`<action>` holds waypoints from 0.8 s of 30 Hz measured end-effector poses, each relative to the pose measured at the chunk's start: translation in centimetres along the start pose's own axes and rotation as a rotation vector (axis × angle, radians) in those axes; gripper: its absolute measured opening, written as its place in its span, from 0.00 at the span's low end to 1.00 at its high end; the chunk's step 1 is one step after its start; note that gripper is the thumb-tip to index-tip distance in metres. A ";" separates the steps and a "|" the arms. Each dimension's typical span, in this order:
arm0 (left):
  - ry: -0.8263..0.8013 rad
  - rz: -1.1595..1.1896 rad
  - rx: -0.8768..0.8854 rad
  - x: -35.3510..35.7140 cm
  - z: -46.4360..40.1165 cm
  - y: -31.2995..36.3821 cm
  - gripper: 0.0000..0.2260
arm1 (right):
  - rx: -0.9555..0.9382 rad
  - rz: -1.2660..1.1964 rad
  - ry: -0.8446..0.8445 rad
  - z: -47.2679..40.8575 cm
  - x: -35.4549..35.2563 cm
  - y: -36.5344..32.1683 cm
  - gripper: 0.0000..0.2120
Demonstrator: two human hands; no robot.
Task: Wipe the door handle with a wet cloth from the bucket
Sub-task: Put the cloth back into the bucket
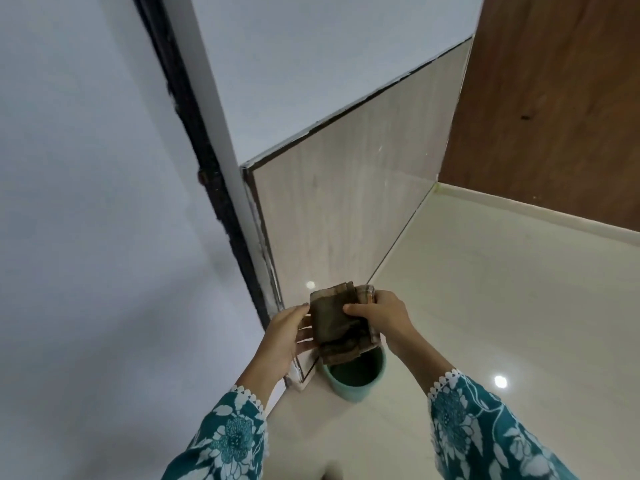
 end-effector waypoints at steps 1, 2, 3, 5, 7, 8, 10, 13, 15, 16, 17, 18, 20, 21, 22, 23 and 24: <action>-0.004 0.007 -0.003 -0.2 -1.4 0.2 0.10 | 0.000 0.006 0.009 -1.2 -0.8 -0.1 0.14; -0.003 0.012 -0.008 -0.5 -2.8 0.4 0.10 | 0.006 0.015 0.019 -2.3 -1.7 0.0 0.13; 0.000 0.016 -0.016 -0.8 -4.2 0.5 0.10 | 0.019 0.022 0.026 -3.5 -2.5 0.3 0.14; 0.013 0.031 -0.041 -1.4 -6.8 0.2 0.11 | 0.066 0.033 0.039 -5.7 -4.1 1.4 0.15; 0.023 0.065 -0.085 -1.7 -9.1 -0.9 0.12 | 0.113 0.058 0.041 -7.8 -5.6 2.8 0.15; 0.026 0.083 -0.108 -1.6 -10.2 -1.7 0.12 | 0.138 0.078 0.038 -8.9 -6.4 3.6 0.15; 0.030 0.115 -0.147 -1.1 -12.1 -3.5 0.12 | 0.186 0.119 0.030 -11.2 -7.7 5.4 0.15; 0.069 0.169 -0.198 -1.0 -15.4 -6.4 0.13 | 0.241 0.179 -0.002 -15.6 -9.0 8.8 0.15; 0.126 0.237 -0.218 -1.7 -17.7 -9.1 0.12 | 0.287 0.224 -0.028 -19.1 -9.3 12.1 0.16; 0.156 0.271 -0.222 -2.2 -18.9 -10.6 0.12 | 0.312 0.244 -0.051 -21.0 -9.2 14.1 0.17; 0.176 0.298 -0.229 -2.8 -20.0 -12.3 0.11 | 0.341 0.272 -0.072 -22.8 -8.8 16.3 0.18; 0.195 0.317 -0.233 -3.4 -21.4 -14.3 0.11 | 0.358 0.299 -0.093 -24.8 -8.3 18.6 0.18; 0.242 0.342 -0.232 -5.0 -24.2 -18.8 0.11 | 0.379 0.329 -0.134 -28.9 -6.7 23.5 0.18; 0.262 0.347 -0.230 -6.0 -25.7 -21.2 0.11 | 0.397 0.333 -0.143 -30.9 -5.7 26.3 0.18; 0.278 0.346 -0.228 -7.1 -27.3 -23.7 0.11 | 0.410 0.331 -0.146 -33.1 -4.7 29.4 0.19; 0.290 0.347 -0.224 -8.1 -29.0 -26.2 0.11 | 0.425 0.331 -0.153 -35.2 -3.4 32.5 0.20; 0.299 0.344 -0.220 -9.2 -30.7 -28.8 0.12 | 0.438 0.326 -0.156 -37.3 -2.1 35.7 0.21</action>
Point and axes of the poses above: each hand's wrist, its own z-axis away from the middle knuckle, its own x-axis out of the palm, y = z × x, the point moved 10 cm from there along -z, towards the middle knuckle, and after that the axes turned 14 degrees about -y, right-handed, at the moved point
